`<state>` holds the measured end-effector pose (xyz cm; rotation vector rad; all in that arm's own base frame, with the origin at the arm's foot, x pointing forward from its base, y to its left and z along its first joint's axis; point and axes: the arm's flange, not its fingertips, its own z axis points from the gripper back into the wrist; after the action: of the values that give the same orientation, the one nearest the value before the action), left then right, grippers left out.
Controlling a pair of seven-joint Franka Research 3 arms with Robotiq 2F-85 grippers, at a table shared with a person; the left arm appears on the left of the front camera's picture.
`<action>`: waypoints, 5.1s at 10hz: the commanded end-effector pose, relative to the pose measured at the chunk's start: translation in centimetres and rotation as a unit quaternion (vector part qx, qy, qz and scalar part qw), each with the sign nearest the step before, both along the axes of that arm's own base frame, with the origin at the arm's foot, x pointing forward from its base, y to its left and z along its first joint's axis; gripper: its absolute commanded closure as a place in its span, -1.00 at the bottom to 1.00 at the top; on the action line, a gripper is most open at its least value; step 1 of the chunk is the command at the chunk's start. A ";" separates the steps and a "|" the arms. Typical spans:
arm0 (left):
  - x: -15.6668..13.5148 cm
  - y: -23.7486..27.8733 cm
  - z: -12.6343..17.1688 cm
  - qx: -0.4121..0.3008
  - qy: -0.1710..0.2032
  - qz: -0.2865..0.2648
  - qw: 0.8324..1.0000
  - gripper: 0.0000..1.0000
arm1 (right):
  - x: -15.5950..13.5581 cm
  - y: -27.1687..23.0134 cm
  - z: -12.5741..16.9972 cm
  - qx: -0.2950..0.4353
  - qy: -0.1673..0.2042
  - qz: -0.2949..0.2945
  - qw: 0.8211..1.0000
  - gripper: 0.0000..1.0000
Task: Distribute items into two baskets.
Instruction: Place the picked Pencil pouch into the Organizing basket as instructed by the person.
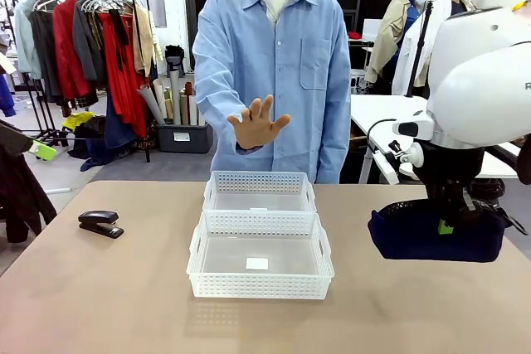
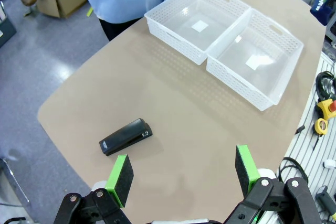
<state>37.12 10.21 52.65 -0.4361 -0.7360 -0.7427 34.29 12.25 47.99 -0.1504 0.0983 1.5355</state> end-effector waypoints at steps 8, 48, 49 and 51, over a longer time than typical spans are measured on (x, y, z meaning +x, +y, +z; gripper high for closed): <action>0.0 0.1 0.0 -0.007 -0.009 -0.006 1.000 -1.00 | -0.3 0.1 0.3 -0.002 -0.002 -0.005 1.000 1.00; 0.0 0.1 0.0 -0.007 -0.009 -0.006 1.000 -1.00 | 26.4 22.3 0.8 0.043 -0.002 0.075 0.996 1.00; 0.0 0.1 0.0 -0.007 -0.009 -0.006 1.000 -1.00 | 26.8 22.8 0.0 0.038 -0.005 0.068 0.997 1.00; 0.0 0.1 0.0 -0.007 -0.009 -0.006 1.000 -1.00 | 28.0 23.6 -1.6 0.034 -0.013 0.062 0.997 1.00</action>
<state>37.10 10.22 52.67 -0.4368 -0.7357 -0.7428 61.11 35.04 46.06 -0.0771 0.0235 1.6943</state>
